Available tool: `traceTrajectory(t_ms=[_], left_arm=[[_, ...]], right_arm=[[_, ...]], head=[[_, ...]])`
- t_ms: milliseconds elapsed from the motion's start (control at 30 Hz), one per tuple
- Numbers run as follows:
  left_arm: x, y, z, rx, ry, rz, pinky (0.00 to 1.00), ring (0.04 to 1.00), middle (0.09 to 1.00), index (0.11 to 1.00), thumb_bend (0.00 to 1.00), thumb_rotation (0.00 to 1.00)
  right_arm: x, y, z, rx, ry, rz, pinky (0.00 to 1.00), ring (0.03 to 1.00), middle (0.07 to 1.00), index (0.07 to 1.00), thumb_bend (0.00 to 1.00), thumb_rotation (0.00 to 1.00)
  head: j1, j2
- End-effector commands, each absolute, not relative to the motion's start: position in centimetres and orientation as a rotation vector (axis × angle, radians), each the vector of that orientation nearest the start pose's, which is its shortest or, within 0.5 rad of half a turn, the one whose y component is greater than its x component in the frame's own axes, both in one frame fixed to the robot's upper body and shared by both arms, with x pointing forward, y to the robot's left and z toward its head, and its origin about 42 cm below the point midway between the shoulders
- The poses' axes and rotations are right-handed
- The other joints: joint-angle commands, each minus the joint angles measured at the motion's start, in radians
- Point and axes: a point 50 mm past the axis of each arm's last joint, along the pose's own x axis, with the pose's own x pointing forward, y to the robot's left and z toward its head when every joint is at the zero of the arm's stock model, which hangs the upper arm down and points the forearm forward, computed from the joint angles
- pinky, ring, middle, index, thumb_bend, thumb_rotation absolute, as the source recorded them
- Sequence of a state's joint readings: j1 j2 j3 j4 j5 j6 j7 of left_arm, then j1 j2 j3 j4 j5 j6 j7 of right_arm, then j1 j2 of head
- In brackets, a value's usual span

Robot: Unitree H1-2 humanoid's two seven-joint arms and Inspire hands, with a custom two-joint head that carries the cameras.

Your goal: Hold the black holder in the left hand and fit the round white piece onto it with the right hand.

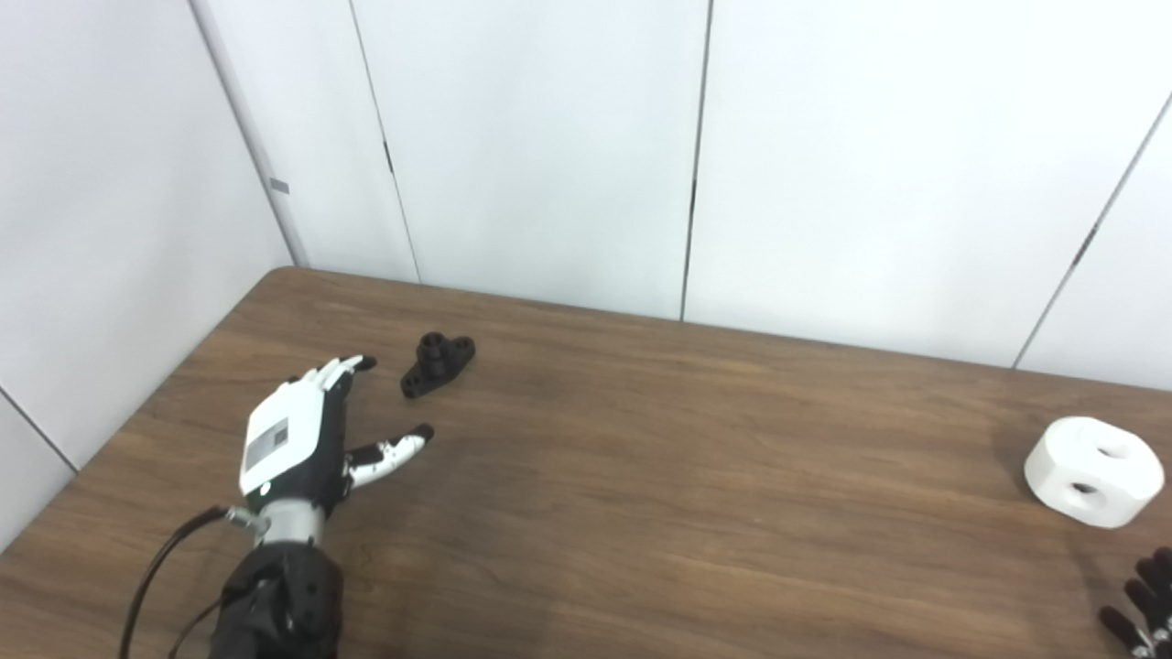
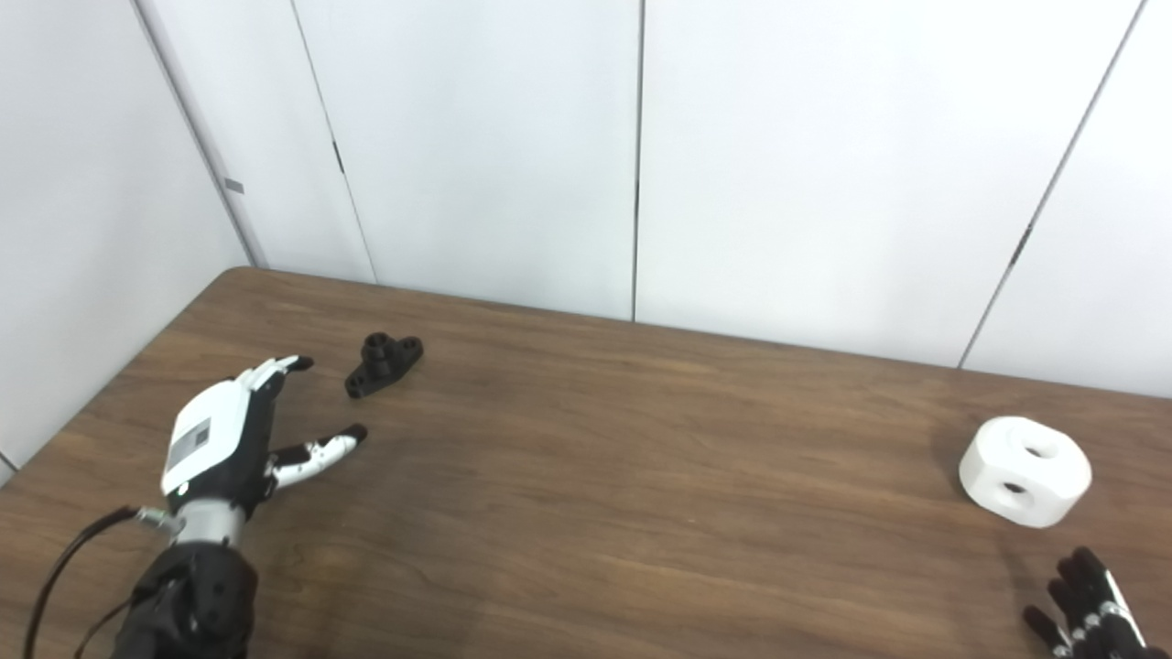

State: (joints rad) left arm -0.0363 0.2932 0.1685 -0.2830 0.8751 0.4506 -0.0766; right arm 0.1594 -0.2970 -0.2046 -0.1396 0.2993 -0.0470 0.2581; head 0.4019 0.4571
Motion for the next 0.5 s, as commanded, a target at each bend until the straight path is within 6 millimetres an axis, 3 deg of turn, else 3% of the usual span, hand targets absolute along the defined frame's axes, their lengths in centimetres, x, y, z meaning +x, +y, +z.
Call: traceTrajectory(t_ms=[0, 467], left_arm=[[29.4, 35.8, 20.9, 1.113, 0.111, 0.494, 1.0, 0.951, 0.917, 0.839, 0.79, 0.44], [34.2, 36.3, 21.6, 1.107, 0.135, 0.511, 1.0, 0.962, 0.922, 0.836, 0.78, 0.48]], right_arm=[[23.1, -35.1, 14.0, -0.065, -0.141, 0.083, 1.0, 1.0, 1.0, 1.0, 0.71, 0.99], [22.6, -35.2, 14.0, -0.067, -0.132, 0.082, 1.0, 1.0, 1.0, 1.0, 0.69, 1.0]], head=[[-0.002, 0.003], [0.002, 0.01]])
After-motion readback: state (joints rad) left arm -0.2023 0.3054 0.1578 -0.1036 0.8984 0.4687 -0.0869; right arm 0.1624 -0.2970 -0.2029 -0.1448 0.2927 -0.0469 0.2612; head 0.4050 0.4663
